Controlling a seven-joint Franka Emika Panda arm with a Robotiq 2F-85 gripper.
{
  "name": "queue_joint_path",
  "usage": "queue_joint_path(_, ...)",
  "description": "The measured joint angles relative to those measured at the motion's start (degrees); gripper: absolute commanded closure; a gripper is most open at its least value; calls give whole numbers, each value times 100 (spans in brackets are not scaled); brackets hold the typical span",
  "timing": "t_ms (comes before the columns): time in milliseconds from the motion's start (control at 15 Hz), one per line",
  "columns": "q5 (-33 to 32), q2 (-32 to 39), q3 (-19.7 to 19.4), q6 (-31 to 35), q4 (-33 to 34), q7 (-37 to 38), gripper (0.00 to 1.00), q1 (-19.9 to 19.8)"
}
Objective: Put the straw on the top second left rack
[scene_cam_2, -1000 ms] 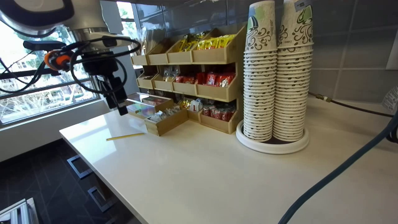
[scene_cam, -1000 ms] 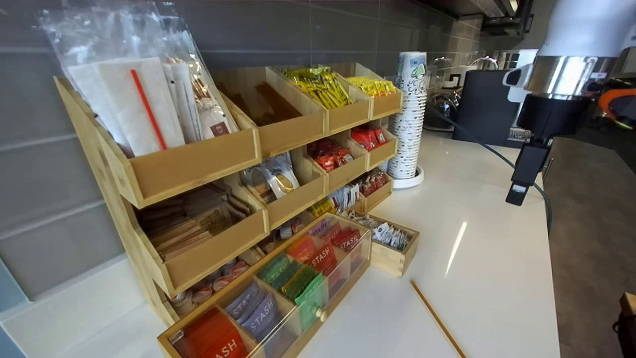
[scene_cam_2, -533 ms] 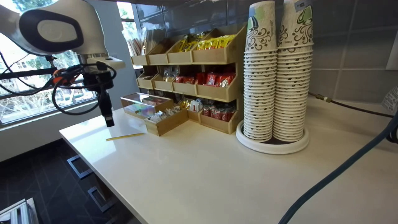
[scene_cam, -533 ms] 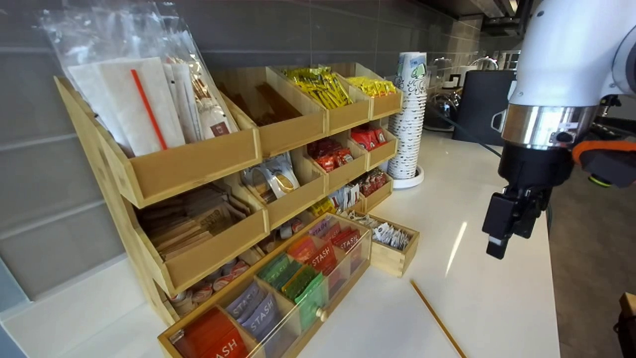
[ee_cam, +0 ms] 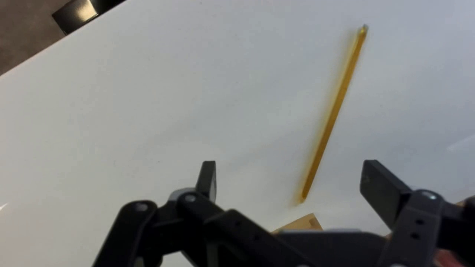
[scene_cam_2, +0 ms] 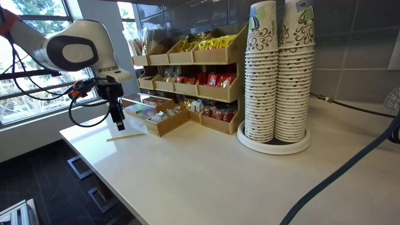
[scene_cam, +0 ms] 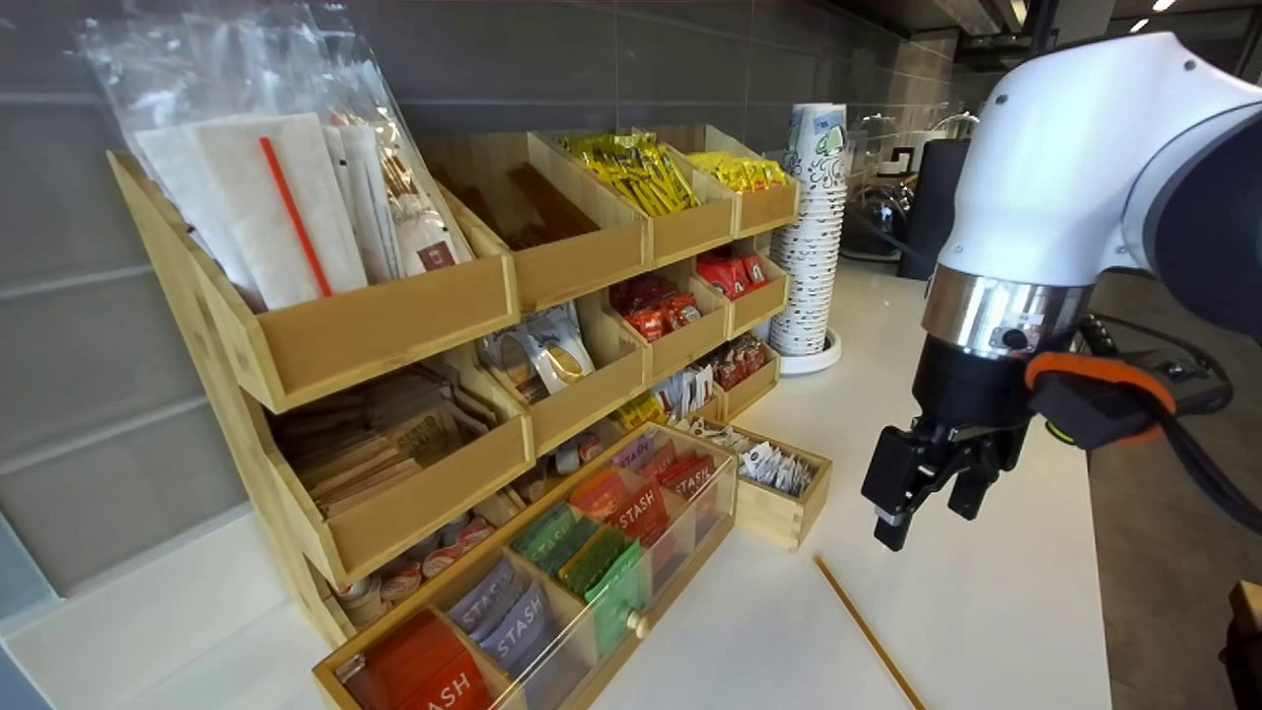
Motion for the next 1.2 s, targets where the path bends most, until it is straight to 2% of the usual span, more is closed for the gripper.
queue_joint_path(400, -399, 695, 175, 325, 361, 774, 0, 97)
queue_joint_path(800, -1207, 1166, 160, 539, 639, 1456, 1, 182)
queue_joint_path(1067, -1303, 1371, 72, 658, 701, 1696, 0, 236)
queue_joint_path(1133, -1310, 1418, 49, 672, 716, 1747, 3, 247)
queue_joint_path(1200, -1324, 1464, 19, 688, 731, 1795, 15, 267)
